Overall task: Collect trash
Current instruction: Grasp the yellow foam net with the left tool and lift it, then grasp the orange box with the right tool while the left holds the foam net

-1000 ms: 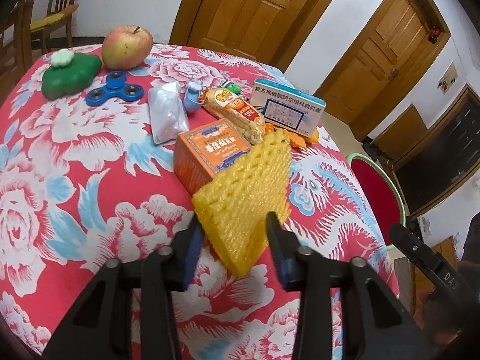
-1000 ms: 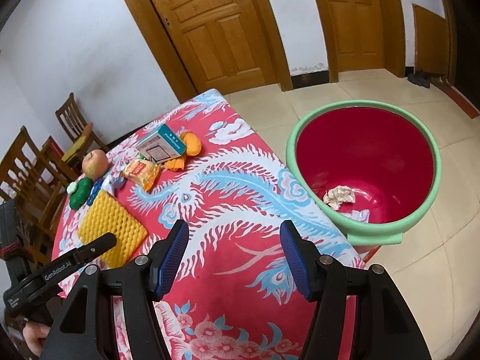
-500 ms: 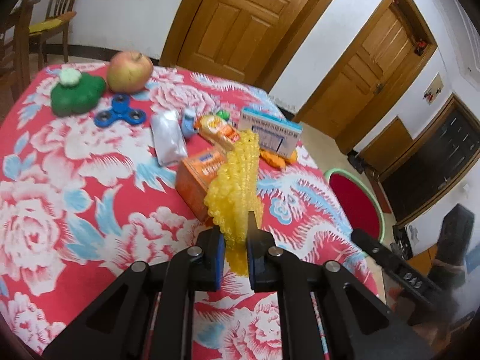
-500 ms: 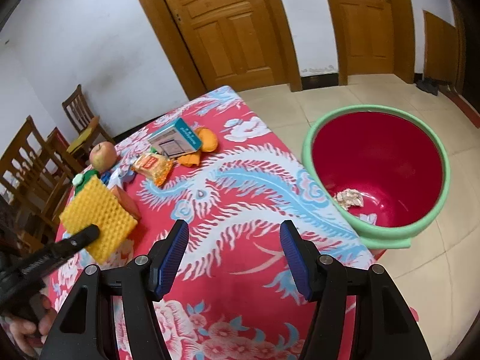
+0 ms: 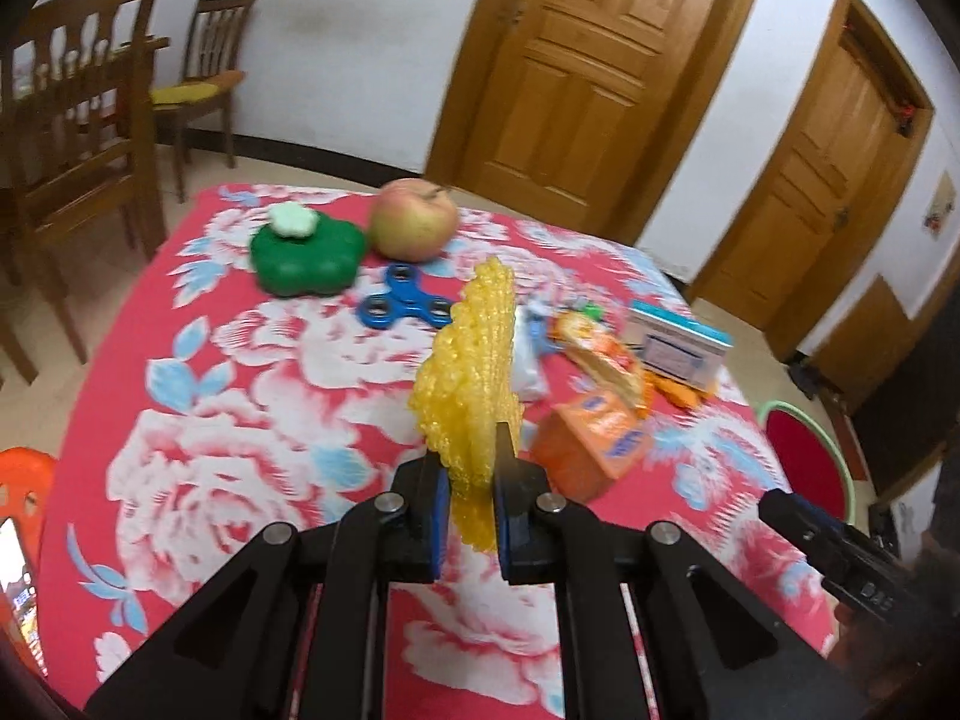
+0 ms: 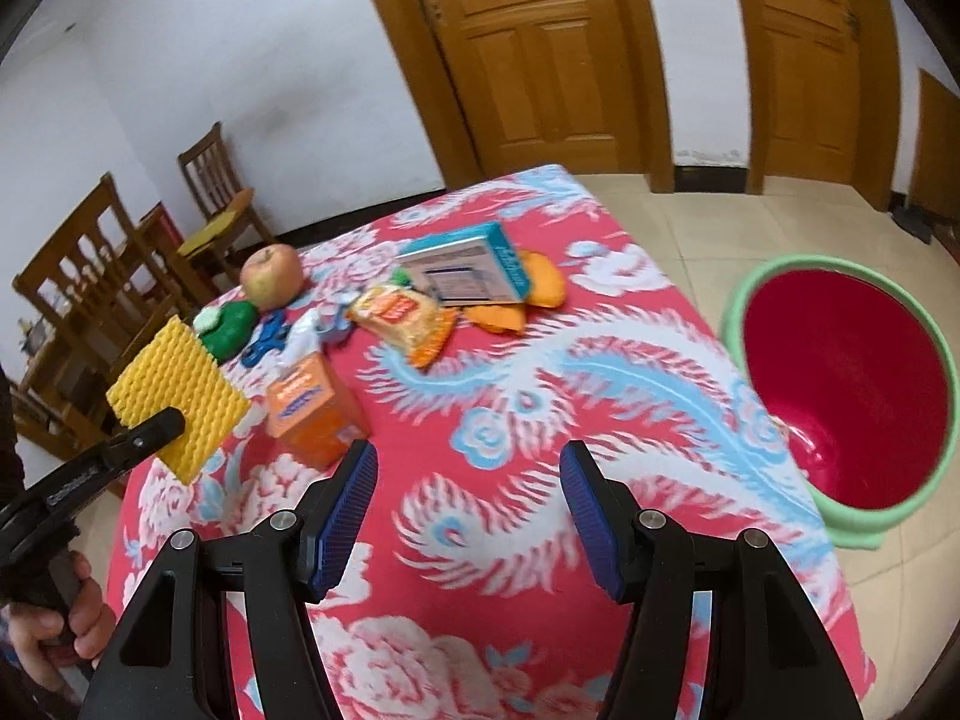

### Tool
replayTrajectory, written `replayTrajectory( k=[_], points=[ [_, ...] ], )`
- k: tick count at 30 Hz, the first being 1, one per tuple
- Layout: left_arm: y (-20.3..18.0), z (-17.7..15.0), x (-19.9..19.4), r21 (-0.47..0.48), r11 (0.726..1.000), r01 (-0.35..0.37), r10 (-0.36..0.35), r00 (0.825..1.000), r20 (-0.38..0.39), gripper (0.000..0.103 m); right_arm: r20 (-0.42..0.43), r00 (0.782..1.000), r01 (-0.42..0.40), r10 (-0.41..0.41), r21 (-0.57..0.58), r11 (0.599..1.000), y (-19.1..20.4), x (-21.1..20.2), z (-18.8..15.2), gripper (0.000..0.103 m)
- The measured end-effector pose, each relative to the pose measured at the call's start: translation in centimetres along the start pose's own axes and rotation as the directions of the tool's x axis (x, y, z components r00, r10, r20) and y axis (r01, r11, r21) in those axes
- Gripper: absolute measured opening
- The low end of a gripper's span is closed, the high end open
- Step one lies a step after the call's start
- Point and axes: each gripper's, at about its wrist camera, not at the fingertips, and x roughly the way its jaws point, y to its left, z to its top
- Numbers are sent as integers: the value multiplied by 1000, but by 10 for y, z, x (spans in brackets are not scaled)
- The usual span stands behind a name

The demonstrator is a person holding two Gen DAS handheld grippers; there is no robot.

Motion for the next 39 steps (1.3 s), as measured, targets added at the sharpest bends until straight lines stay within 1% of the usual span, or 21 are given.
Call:
replayTrajectory(
  k=[5, 6, 7, 13, 17, 25, 31, 32, 34, 35, 37, 39],
  points=[
    [14, -2, 5, -26, 999, -36, 36, 999, -1, 11, -36, 999, -24, 22, -71, 997, 24, 19, 3, 66],
    [17, -2, 6, -29, 999, -42, 42, 999, -2, 11, -45, 999, -27, 23, -82, 996, 29, 24, 4, 72],
    [19, -2, 6, -32, 998, -44, 44, 999, -2, 11, -52, 998, -34, 29, -93, 995, 34, 29, 4, 76],
    [29, 1, 11, -38, 998, -51, 51, 999, 8, 11, -86, 996, -41, 30, -140, 989, 55, 50, 4, 76],
    [36, 2, 14, -56, 997, -46, 46, 999, 5, 11, -102, 995, -29, 12, -173, 984, 65, 64, 4, 77],
    [42, 2, 20, -72, 997, -42, 42, 999, -2, 11, -119, 993, -11, -12, -192, 981, 69, 85, 8, 77],
    [42, 1, 24, -76, 997, -35, 34, 999, -9, 11, -125, 992, -28, 6, -174, 984, 67, 90, 10, 76],
    [42, 1, 24, -76, 996, -34, 33, 999, -10, 11, -123, 992, -33, 12, -171, 985, 66, 90, 10, 74],
    [42, 1, 24, -78, 996, -33, 33, 999, -10, 11, -123, 992, -39, 18, -176, 984, 67, 90, 9, 52],
    [42, 1, 24, -79, 996, -33, 32, 999, -11, 11, -123, 992, -38, 16, -183, 982, 68, 90, 9, 48],
    [42, 1, 25, -81, 996, -32, 31, 999, -12, 11, -123, 992, -50, 26, -195, 979, 69, 89, 7, 36],
    [42, 0, 24, -79, 996, -33, 33, 999, -11, 11, -120, 992, -58, 34, -203, 977, 70, 86, 6, 29]
  ],
)
